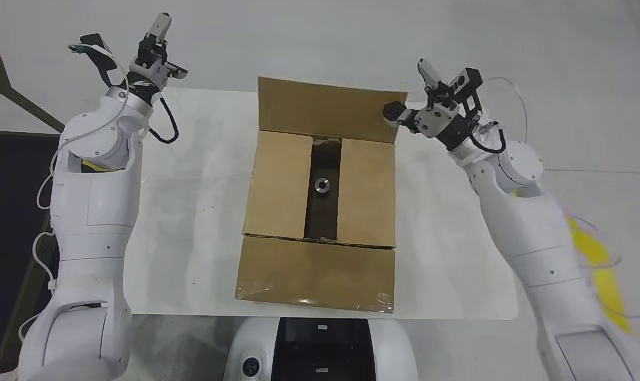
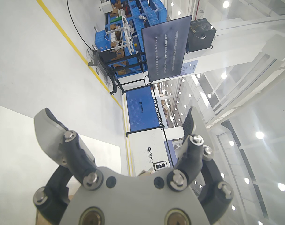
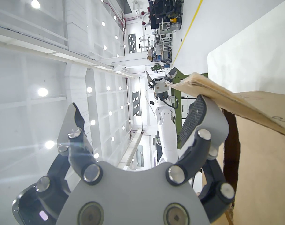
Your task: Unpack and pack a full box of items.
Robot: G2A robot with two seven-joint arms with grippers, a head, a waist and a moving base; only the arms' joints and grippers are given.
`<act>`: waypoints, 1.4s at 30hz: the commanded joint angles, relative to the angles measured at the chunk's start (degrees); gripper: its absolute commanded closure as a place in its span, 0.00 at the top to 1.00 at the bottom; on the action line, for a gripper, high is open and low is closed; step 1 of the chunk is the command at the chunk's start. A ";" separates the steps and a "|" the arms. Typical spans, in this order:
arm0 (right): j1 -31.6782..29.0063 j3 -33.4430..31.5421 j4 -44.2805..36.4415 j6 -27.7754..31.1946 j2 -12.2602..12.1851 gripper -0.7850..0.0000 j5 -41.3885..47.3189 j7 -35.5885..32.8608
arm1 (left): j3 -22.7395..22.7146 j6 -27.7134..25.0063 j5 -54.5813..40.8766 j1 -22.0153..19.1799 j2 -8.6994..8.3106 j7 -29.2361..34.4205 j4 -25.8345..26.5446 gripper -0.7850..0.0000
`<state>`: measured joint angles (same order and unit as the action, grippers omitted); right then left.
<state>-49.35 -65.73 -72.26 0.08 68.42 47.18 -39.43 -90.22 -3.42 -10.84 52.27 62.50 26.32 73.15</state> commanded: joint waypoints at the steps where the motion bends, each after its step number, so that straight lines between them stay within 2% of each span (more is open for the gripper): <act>1: 1.10 0.52 2.11 -0.39 0.38 1.00 1.01 0.54 | 0.00 0.00 0.00 0.00 0.00 0.00 0.00 1.00; 14: 7.19 5.61 14.44 -3.16 3.26 1.00 2.10 4.80 | 0.00 0.00 0.00 0.00 0.00 0.00 0.00 1.00; 27: 12.08 9.35 24.75 -4.52 6.12 1.00 1.99 5.35 | 0.00 0.00 0.00 0.00 0.00 0.00 0.00 1.00; 42: 14.47 10.26 31.72 -3.62 8.25 1.00 1.32 4.39 | 0.00 0.00 0.00 0.00 0.00 0.00 0.00 1.00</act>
<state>-35.00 -55.31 -40.67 -3.70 76.64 48.53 -34.94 -90.22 -3.42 -10.84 52.27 62.50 26.32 73.15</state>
